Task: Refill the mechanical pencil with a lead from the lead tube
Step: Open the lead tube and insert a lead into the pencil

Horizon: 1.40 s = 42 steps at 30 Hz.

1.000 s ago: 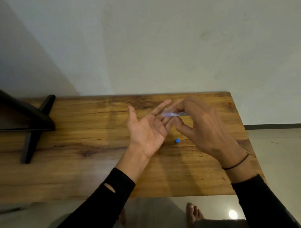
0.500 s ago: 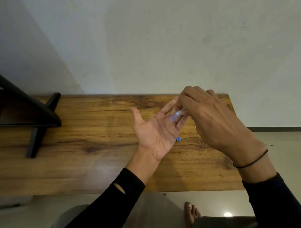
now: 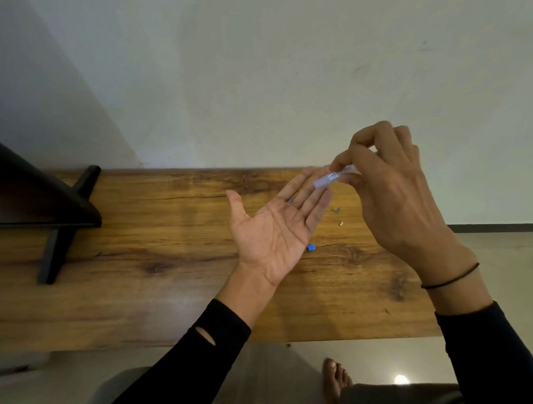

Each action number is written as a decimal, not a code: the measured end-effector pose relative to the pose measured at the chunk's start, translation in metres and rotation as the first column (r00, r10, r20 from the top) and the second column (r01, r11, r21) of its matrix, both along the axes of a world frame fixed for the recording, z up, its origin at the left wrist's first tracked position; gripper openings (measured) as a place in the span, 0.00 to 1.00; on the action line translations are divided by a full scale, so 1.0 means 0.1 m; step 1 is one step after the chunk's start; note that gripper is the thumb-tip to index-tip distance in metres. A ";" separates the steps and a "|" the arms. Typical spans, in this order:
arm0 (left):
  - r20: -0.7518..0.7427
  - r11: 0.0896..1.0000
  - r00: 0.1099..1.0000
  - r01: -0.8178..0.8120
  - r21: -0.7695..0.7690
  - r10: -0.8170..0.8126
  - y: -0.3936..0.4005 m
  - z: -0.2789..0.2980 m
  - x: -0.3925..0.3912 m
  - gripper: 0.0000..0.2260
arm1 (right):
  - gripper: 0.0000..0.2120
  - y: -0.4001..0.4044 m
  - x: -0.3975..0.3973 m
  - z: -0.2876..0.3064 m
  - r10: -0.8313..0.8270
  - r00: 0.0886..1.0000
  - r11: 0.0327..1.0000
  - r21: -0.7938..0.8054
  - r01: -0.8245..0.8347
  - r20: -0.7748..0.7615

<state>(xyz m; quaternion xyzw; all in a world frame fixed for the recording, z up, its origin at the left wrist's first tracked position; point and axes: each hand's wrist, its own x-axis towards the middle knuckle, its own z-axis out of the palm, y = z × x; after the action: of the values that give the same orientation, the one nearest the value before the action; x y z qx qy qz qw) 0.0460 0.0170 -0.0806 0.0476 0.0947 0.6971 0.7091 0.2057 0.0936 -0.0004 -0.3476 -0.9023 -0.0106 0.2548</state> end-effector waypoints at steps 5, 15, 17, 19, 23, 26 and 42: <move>0.039 0.999 0.999 -0.008 0.051 0.006 0.03 0.02 -0.09 0.60 | 0.05 0.15 0.23 -0.12 -0.044 0.993 0.996 -0.087 0.035 -0.108; 0.021 0.998 0.999 -0.045 0.032 0.044 0.08 0.01 -0.21 0.60 | 0.04 0.06 0.37 -0.87 -0.030 0.969 0.954 -0.281 0.101 0.246; 0.018 0.999 0.999 -0.037 0.029 0.036 0.09 0.01 -0.19 0.60 | 0.04 0.03 0.31 -0.97 -0.013 0.952 0.952 -0.288 0.105 0.305; 0.018 0.999 0.999 -0.027 0.029 0.026 0.08 0.00 -0.18 0.60 | 0.04 -0.01 0.26 -1.02 -0.007 0.942 0.951 -0.288 0.109 0.336; 0.027 1.000 1.000 -0.014 0.026 0.014 0.07 0.00 -0.16 0.60 | 0.04 -0.03 0.22 -1.08 -0.016 0.933 0.951 -0.283 0.125 0.361; 0.026 1.000 1.000 -0.006 0.018 0.005 0.06 0.00 -0.15 0.60 | 0.06 -0.02 0.23 -1.03 -0.005 0.930 0.943 -0.307 0.126 0.367; -0.202 0.990 0.979 -0.027 -0.136 -0.001 -0.02 -0.02 0.01 0.55 | 0.22 -0.43 -0.28 -0.26 0.202 0.948 0.978 -0.100 -0.183 0.245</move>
<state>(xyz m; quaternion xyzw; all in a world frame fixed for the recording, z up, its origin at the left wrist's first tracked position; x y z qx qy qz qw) 0.0466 0.0148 -0.0827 0.0684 0.2142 0.6851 0.6929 0.1776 0.0508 -0.0268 -0.2631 -0.9568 0.0042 0.1234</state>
